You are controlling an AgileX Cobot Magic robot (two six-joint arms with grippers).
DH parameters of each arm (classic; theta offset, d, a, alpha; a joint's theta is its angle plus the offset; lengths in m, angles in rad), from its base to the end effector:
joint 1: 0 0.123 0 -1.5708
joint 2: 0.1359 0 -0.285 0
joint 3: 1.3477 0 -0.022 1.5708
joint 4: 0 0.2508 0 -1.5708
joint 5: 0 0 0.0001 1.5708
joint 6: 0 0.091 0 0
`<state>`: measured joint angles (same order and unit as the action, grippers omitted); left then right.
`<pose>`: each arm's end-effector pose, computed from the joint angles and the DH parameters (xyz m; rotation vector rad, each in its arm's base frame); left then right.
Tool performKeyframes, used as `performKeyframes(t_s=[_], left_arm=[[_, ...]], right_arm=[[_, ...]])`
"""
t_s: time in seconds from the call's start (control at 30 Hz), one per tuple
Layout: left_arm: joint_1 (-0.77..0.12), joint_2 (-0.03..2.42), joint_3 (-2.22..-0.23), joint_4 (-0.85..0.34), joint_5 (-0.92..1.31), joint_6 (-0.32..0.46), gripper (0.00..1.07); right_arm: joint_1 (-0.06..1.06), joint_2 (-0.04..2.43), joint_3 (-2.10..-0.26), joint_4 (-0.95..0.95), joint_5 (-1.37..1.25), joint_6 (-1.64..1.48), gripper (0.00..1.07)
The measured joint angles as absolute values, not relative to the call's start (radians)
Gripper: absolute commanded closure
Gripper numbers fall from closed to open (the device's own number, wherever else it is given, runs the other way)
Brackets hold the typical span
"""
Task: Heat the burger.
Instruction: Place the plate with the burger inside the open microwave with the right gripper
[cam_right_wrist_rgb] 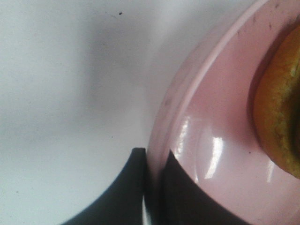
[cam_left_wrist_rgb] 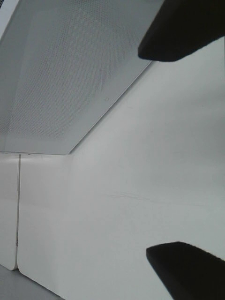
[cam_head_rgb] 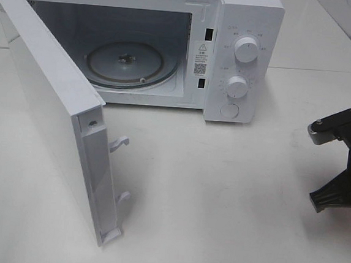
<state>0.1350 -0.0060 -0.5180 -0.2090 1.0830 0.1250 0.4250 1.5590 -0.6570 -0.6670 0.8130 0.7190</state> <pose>-0.0075 -0.0179 0.2818 0.0052 2.0261 -0.0858 0.2249 0.0569 0.1573 -0.2681 2.8580 -0.6170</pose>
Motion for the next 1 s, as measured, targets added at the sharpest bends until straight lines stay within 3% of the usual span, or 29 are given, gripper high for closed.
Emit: performKeyframes(t_s=[1.0], left_arm=[[0.135, -0.006, -0.518, -0.209, 1.083, 0.125, 0.09]], right_arm=[[0.911, 1.314, -0.577, -0.661, 1.020, 0.671, 1.07]])
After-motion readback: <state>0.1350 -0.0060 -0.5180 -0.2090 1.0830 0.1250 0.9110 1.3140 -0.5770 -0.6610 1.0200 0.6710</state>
